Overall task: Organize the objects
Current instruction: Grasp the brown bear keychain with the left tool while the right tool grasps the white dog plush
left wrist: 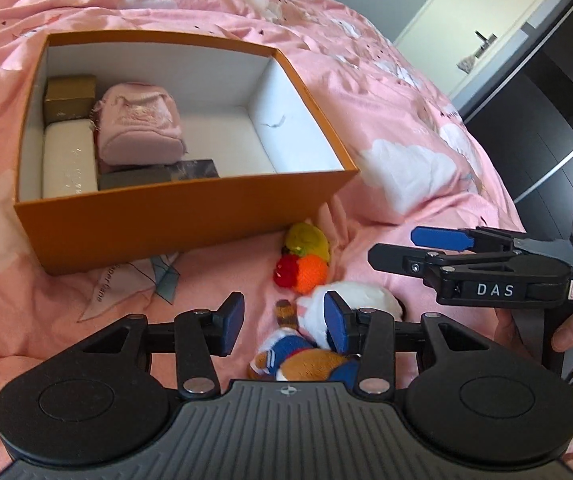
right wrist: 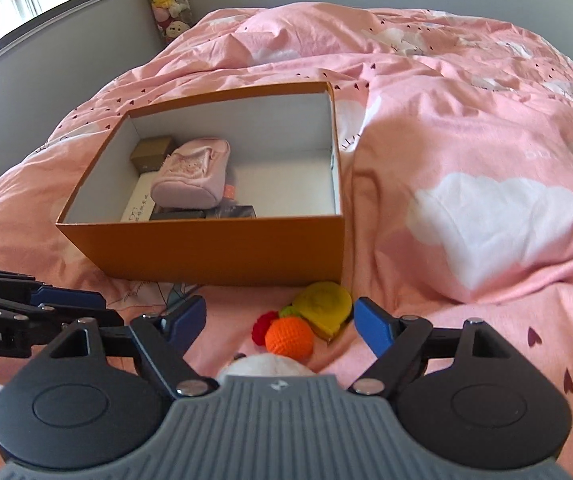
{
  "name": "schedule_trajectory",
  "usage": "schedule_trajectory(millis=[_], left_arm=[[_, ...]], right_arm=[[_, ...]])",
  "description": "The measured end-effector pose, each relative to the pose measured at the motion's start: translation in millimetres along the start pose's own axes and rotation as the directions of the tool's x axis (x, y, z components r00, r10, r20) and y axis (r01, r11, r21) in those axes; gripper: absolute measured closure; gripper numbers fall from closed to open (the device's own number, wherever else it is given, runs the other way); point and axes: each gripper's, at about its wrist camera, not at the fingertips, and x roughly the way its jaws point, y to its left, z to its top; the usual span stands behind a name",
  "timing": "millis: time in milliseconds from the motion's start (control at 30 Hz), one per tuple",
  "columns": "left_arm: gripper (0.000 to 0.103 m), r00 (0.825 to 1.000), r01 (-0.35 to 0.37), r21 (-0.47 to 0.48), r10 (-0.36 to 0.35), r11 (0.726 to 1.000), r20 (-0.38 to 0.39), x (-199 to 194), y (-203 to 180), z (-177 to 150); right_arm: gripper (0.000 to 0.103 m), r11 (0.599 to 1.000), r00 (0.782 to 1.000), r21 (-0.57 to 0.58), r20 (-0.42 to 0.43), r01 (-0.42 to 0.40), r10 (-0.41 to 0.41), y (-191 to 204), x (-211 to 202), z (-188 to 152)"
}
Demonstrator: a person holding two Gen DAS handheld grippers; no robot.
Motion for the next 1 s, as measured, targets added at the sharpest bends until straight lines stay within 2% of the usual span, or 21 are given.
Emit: schedule_trajectory(millis=[133,200,300,467,633,767,800,833,900,1000], left_arm=[[0.048,0.996,0.062,0.032,-0.059,0.998,-0.071,11.5,-12.4,-9.0],[0.045,0.99,0.099,0.022,-0.096,0.995,-0.106,16.2,-15.2,-11.8],[0.04,0.983,0.131,0.021,-0.127,0.991,-0.132,17.4,-20.9,-16.5],[0.033,0.977,0.107,0.072,-0.091,0.992,-0.194,17.3,-29.8,-24.7],[0.03,0.968,0.095,0.049,-0.081,0.994,-0.237,29.8,-30.5,-29.1],[0.03,0.969,0.068,0.079,-0.047,0.995,-0.241,35.2,-36.0,-31.9],[0.032,0.972,0.057,0.095,-0.034,0.994,-0.233,34.5,-37.9,-32.5],[0.04,0.974,0.047,0.113,-0.02,0.993,-0.225,33.6,-40.2,-32.5],[0.054,0.981,0.02,0.144,0.009,0.989,-0.194,31.7,-43.4,-31.2],[0.067,0.986,-0.015,0.148,0.039,0.989,-0.162,30.9,-42.2,-27.1]], right_arm=[[0.022,0.999,1.0,0.032,-0.028,-0.011,0.012,-8.8,-8.5,-13.4],[0.028,0.999,0.999,0.043,-0.042,-0.008,0.01,-12.2,-11.7,-19.3],[0.03,0.999,0.997,0.051,-0.071,-0.014,0.017,-15.8,-12.1,-25.1],[0.031,0.998,0.989,0.021,-0.132,-0.067,0.069,-15.7,-13.0,-33.1],[0.031,0.99,0.98,-0.117,-0.19,-0.078,0.055,-4.7,-10.1,-43.5],[0.029,0.969,0.971,-0.229,-0.237,-0.097,0.041,5.1,0.5,-52.1],[0.03,0.966,0.971,-0.239,-0.237,-0.1,0.042,6.0,2.8,-52.7],[0.033,0.964,0.97,-0.246,-0.239,-0.101,0.04,6.6,5.8,-52.3],[0.048,0.961,0.974,-0.266,-0.224,-0.07,0.009,8.3,10.9,-50.1],[0.049,0.959,0.98,-0.271,-0.197,-0.082,0.028,9.1,12.0,-40.4]])
